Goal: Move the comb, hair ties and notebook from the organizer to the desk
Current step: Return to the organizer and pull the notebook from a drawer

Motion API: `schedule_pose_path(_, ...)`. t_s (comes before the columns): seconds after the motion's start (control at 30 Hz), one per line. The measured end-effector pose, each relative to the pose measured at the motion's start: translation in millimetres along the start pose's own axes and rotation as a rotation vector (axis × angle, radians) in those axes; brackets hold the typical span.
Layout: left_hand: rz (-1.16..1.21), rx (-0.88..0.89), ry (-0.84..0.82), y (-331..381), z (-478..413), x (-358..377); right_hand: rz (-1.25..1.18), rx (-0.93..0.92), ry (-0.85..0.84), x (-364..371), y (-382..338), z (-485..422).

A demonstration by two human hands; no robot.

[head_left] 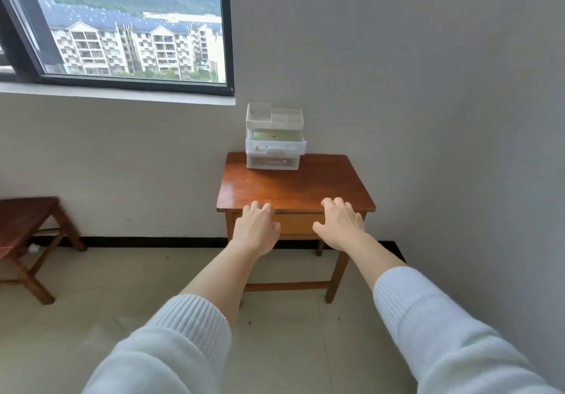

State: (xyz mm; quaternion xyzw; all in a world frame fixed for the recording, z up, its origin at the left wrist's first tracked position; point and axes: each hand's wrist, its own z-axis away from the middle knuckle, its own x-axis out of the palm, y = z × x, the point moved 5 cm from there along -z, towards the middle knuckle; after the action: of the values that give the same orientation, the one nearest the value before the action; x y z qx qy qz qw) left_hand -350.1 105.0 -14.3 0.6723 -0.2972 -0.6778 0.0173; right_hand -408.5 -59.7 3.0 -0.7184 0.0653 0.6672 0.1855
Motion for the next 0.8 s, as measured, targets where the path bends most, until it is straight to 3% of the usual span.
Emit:
schedule_pose_path(0.4, -0.058, 0.038, 0.067, -42, -288, 10, -0.108, 0.006, -0.015, 41, -15, -286)
schedule_pose_path(0.6, -0.029, 0.207, 0.122, -55, -413, 15, -0.158, 0.009, 0.044, 46, -22, -407)
schedule_pose_path(0.8, 0.051, -0.032, -0.153, -71, -467, 45, -0.081, 0.065, 0.034, 65, -10, -462)
